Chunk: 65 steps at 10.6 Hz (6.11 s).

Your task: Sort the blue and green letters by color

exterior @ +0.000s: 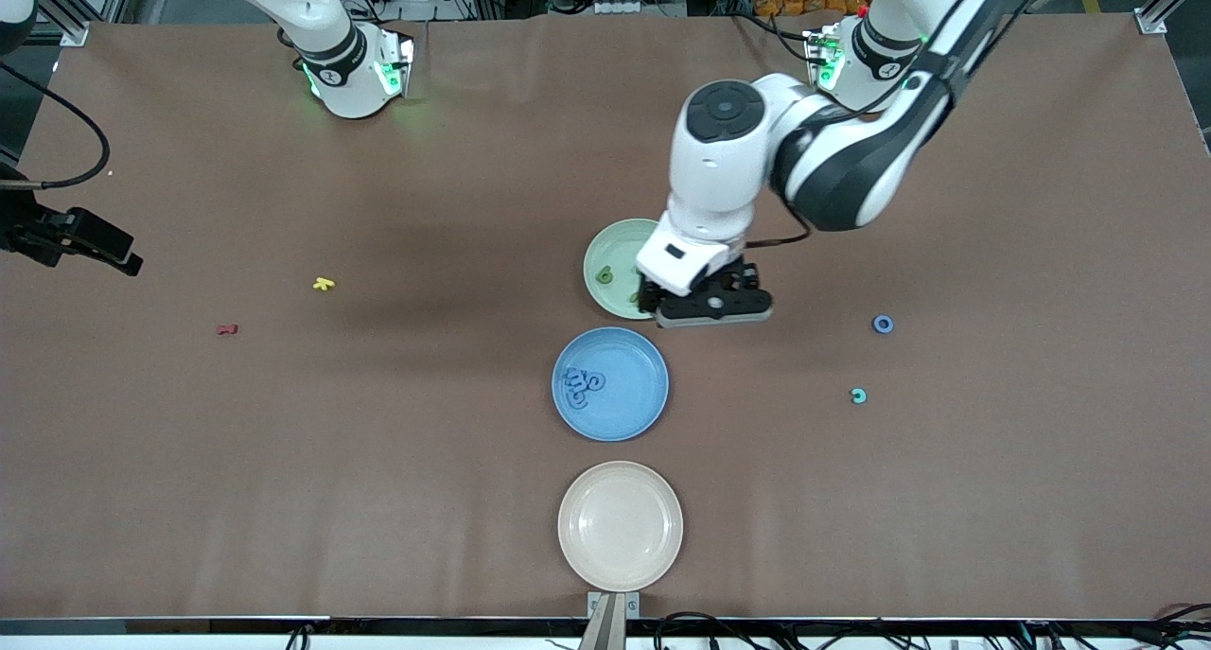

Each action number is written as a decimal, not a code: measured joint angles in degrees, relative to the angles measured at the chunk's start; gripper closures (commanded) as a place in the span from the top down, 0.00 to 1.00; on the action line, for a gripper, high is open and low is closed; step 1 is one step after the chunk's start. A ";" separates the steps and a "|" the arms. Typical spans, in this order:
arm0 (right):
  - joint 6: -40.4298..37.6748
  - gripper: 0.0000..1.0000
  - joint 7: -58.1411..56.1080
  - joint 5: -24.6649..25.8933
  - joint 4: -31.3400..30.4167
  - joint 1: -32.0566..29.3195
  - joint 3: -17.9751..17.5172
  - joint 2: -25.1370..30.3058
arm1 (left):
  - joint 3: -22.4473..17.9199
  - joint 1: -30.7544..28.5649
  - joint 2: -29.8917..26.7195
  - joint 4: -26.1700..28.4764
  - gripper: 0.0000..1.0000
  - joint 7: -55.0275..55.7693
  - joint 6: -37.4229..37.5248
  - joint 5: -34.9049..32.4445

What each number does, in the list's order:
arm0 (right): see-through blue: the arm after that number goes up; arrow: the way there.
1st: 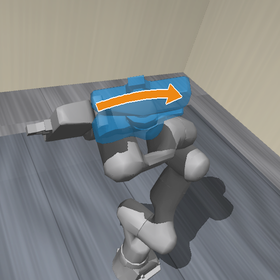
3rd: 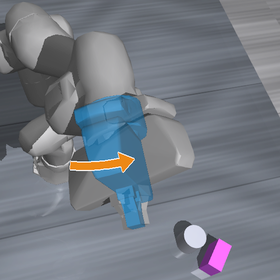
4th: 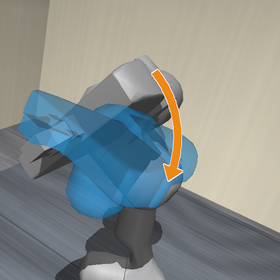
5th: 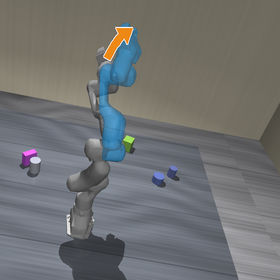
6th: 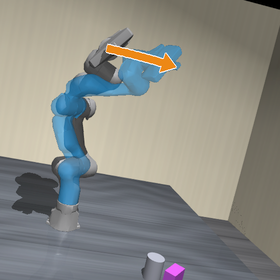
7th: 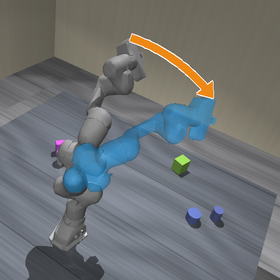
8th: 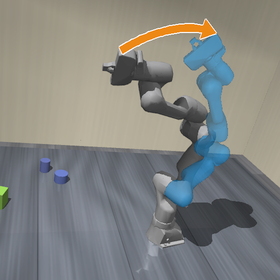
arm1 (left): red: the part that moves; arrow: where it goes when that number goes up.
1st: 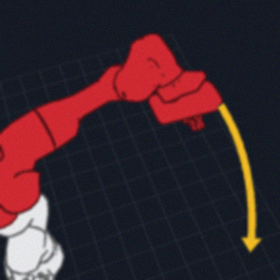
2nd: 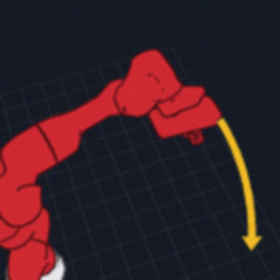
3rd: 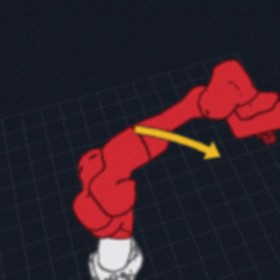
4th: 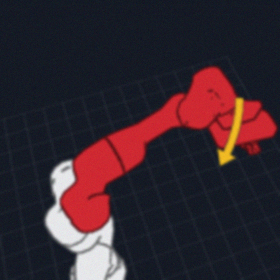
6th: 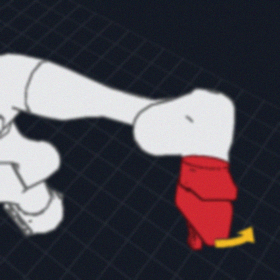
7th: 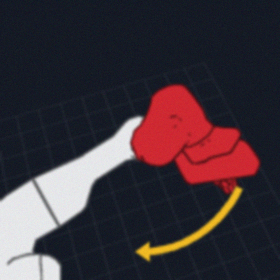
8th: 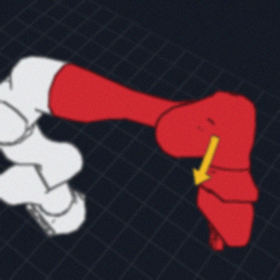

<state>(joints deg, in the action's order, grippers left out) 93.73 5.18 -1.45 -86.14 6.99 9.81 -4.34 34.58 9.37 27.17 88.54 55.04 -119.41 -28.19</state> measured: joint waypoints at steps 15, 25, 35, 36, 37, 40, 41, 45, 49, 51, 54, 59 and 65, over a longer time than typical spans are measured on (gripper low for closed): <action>0.10 1.00 -0.01 -0.02 0.42 -4.26 -4.49 0.02 | -17.99 -6.46 -21.34 -3.24 1.00 -37.99 19.96 15.56; 0.12 1.00 -0.01 -0.01 0.42 -4.31 -4.63 0.01 | -30.65 -7.50 -25.71 -3.93 1.00 -58.60 28.95 28.24; 0.13 1.00 -0.02 0.00 0.42 -4.53 -4.62 0.01 | -31.65 -7.65 -28.73 -3.93 1.00 -53.83 35.36 30.57; 0.13 1.00 -0.02 0.00 0.42 -4.53 -4.62 0.01 | -31.78 -7.64 -28.83 -3.93 1.00 -53.56 35.35 30.57; 0.13 1.00 -0.02 0.00 0.42 -4.53 -4.62 0.01 | -31.98 -7.64 -28.84 -3.82 1.00 -53.52 35.35 30.57; 0.13 1.00 -0.02 0.00 0.42 -4.53 -4.61 0.01 | -32.39 -7.36 -28.81 -1.88 1.00 -52.85 33.26 30.57; 0.13 1.00 -0.02 0.00 0.42 -4.53 -4.62 0.01 | -32.43 -7.22 -28.79 -0.83 1.00 -52.67 31.84 30.57; 0.13 1.00 -0.02 0.00 0.42 -4.57 -4.61 0.01 | -32.42 -5.51 -28.74 2.43 1.00 -49.24 28.60 28.96; 0.13 1.00 -0.02 0.00 0.42 -4.59 -4.61 0.01 | -32.47 -5.47 -29.08 2.54 1.00 -49.15 27.91 28.84; 0.13 1.00 -0.02 0.00 0.42 -4.60 -4.61 0.01 | -32.57 -5.46 -29.89 2.52 1.00 -49.11 27.48 28.84; 0.13 1.00 -0.02 0.00 0.42 -4.60 -4.61 0.01 | -33.86 -5.46 -30.26 2.12 1.00 -53.22 27.37 28.78; 0.13 1.00 -0.02 0.00 0.42 -4.61 -4.61 0.01 | -34.27 -4.95 -30.23 2.12 1.00 -49.93 27.43 28.78; 0.13 1.00 -0.02 0.00 0.42 -4.61 -4.58 0.01 | -34.23 -2.81 -30.12 2.13 1.00 -46.85 28.39 28.78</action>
<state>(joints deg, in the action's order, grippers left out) 93.85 5.16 -1.45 -85.72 2.38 5.23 -4.33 0.35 6.55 -2.96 90.66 8.19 -91.02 0.59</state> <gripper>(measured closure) 0.000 0.000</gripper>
